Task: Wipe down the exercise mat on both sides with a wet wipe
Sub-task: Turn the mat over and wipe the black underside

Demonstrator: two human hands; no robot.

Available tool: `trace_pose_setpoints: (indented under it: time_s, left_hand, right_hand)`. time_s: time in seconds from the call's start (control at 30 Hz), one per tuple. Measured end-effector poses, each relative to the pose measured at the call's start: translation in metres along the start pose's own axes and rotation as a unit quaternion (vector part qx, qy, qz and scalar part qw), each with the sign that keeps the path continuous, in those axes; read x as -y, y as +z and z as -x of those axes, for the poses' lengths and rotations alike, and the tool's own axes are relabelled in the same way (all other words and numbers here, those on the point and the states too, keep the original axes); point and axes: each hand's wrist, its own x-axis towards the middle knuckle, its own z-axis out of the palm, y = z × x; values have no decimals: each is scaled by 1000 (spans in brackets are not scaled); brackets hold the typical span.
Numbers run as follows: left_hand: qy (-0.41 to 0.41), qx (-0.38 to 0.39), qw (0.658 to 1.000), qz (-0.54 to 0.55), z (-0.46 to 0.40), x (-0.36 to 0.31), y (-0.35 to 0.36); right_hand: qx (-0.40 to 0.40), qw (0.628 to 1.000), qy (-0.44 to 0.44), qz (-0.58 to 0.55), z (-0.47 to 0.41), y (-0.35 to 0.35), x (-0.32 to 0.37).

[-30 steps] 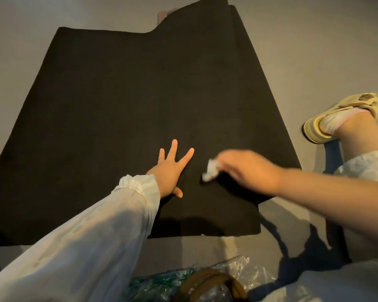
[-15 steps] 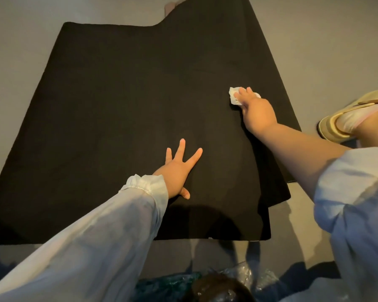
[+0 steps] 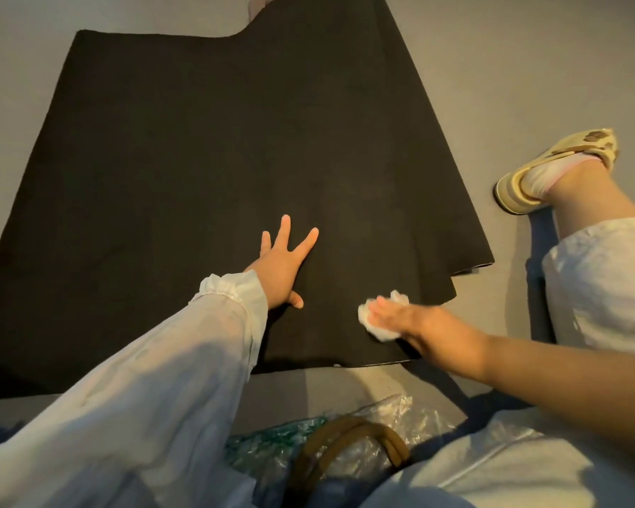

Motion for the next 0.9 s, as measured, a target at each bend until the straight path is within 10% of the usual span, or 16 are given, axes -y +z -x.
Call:
trace_pose_setpoints:
  time_s: [0.17, 0.4, 0.9]
  left_hand:
    - [-13, -5, 1000, 4, -1, -1, 5]
    - [-18, 2, 1000, 12, -5, 1, 8]
    - [-15, 39, 999, 14, -11, -1, 3]
  right_hand:
    - [144, 985, -76, 60, 41, 2, 7]
    - [-271, 962, 12, 35, -46, -91, -1]
    - [-323, 930, 171, -30, -139, -111, -46]
